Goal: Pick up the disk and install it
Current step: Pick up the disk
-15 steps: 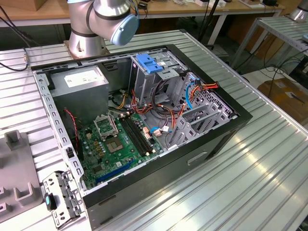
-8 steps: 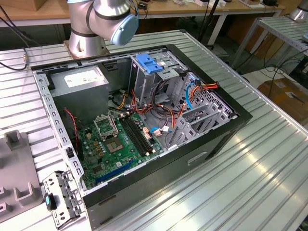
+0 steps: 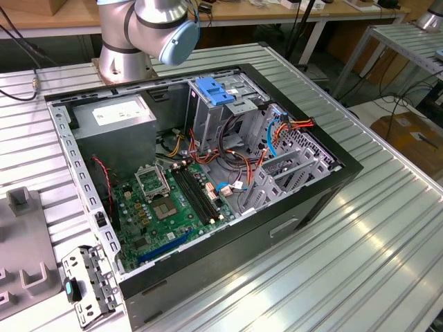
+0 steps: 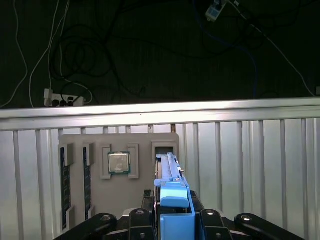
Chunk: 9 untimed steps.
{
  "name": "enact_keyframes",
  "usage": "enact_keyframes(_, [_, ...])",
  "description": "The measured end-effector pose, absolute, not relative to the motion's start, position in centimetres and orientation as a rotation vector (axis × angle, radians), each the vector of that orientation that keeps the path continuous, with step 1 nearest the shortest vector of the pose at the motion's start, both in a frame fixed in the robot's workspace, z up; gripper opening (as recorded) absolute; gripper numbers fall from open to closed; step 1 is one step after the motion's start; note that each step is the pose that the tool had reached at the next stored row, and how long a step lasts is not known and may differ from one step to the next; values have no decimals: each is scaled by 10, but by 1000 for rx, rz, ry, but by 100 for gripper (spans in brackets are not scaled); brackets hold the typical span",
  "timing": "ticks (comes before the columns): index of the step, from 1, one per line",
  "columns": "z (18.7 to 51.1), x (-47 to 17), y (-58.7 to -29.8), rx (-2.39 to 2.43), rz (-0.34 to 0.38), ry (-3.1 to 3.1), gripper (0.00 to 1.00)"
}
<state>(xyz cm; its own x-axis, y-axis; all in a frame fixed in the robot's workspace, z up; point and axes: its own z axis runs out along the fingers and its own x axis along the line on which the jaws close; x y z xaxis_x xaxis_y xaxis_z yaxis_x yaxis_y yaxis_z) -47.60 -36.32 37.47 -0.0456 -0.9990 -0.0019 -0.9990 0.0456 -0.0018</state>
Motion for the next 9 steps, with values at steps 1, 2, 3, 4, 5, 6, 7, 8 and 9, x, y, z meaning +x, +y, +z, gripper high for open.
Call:
enact_keyframes(1, [376, -476, -363, -2168, 0, 2270, 37])
enact_keyframes(2, [376, -476, -363, -2168, 0, 2270, 37])
enact_keyframes(3, [378, -476, -363, -2168, 0, 2270, 37])
enact_keyframes(4, [379, -476, -363, -2168, 0, 2270, 37])
enact_keyframes(5, [380, -476, -363, -2168, 0, 2270, 37])
enact_keyframes(6, [382, -476, -363, -2168, 0, 2270, 37])
enact_keyframes(7, [383, -476, -363, -2168, 0, 2270, 37])
enact_keyframes(8, [385, -476, -363, -2168, 0, 2270, 37])
enact_keyframes(9, [386, -476, -363, -2168, 0, 2270, 37])
